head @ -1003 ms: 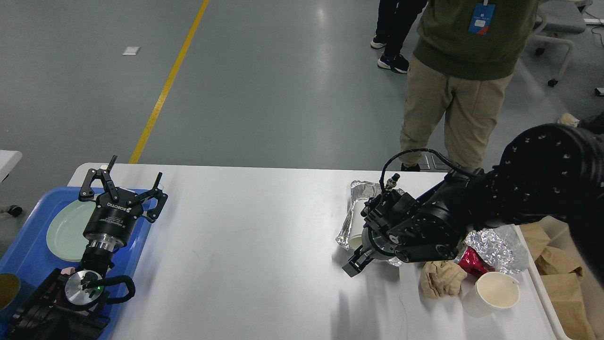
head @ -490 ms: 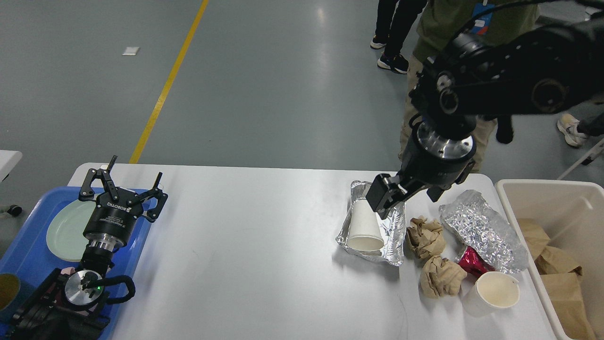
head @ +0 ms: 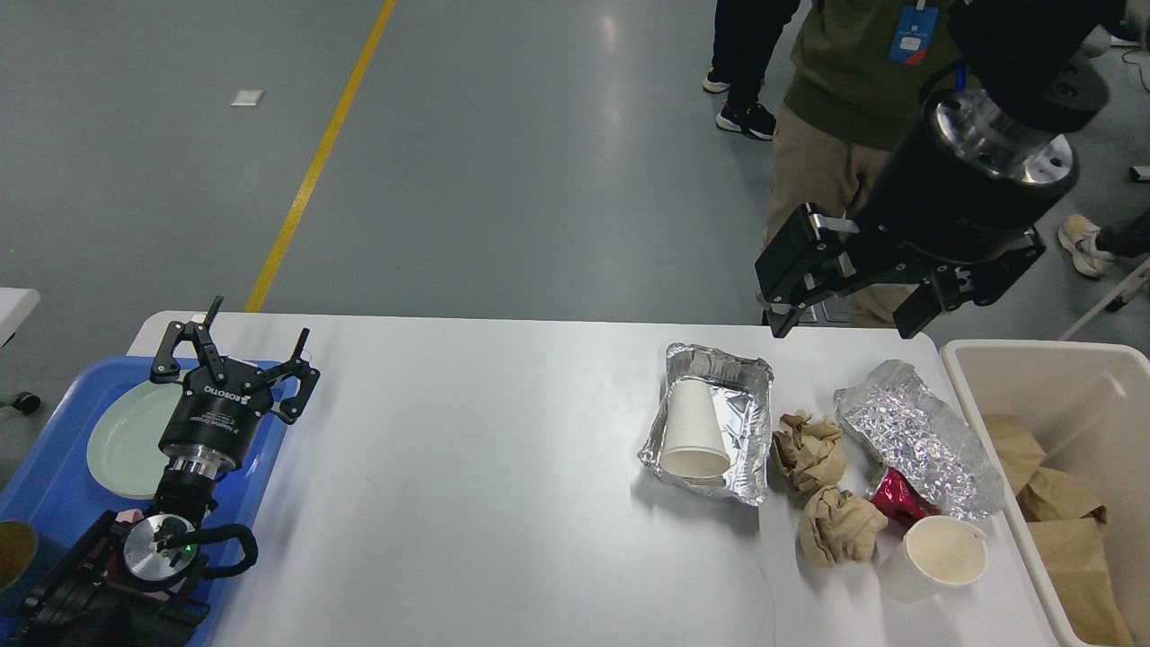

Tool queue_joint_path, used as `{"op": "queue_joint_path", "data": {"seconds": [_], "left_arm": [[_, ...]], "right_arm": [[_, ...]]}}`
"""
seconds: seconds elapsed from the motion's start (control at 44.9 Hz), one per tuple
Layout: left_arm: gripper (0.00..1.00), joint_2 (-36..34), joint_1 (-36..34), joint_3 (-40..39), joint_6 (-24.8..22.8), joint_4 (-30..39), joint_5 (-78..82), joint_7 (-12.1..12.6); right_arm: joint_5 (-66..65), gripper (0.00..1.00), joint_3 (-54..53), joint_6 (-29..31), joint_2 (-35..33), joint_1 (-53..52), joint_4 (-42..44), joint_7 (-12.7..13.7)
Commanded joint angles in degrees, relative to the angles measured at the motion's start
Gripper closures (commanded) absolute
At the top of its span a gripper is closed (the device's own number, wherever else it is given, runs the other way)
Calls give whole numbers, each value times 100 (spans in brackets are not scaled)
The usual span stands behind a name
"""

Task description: Tidy desktop

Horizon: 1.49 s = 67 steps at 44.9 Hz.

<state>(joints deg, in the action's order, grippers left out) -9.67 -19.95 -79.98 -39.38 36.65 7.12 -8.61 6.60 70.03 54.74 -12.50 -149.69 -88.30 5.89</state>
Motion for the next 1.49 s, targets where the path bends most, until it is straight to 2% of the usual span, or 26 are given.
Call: {"op": "queue_joint_path", "data": {"seconds": [0.0,0.089,0.178,0.357,0.423,0.624,0.758,0.936,1.248,1.471], "left_arm": [[4,0,0,0,0,0,0,0],[4,0,0,0,0,0,0,0],[4,0,0,0,0,0,0,0],[4,0,0,0,0,0,0,0],[4,0,0,0,0,0,0,0],[4,0,0,0,0,0,0,0],[4,0,0,0,-8,0,0,0],[4,0,0,0,-8,0,0,0],[4,0,0,0,-8,0,0,0],[4,0,0,0,-8,0,0,0]], "right_arm": [[17,1,81,-165,-7,141,-30,0],[-1,1,81,-516,-7,396,-21,0],[-80,1,37,-1245,72,1045,41,9],[-273,3,-437,-3511,459,2759,172,0],[-711,6,-517,-3988,555,3164,164,-9],[-3637,7,-1053,-4112,828,3938,208,-9],[-4834,7,-1088,-4129,1013,4544,383,0],[-5406,7,-1123,-4147,1496,5432,1218,17],[-5704,8,-1466,-4156,1934,6073,1850,61],[-5732,9,-1291,-4156,2269,6470,2343,53]]}}
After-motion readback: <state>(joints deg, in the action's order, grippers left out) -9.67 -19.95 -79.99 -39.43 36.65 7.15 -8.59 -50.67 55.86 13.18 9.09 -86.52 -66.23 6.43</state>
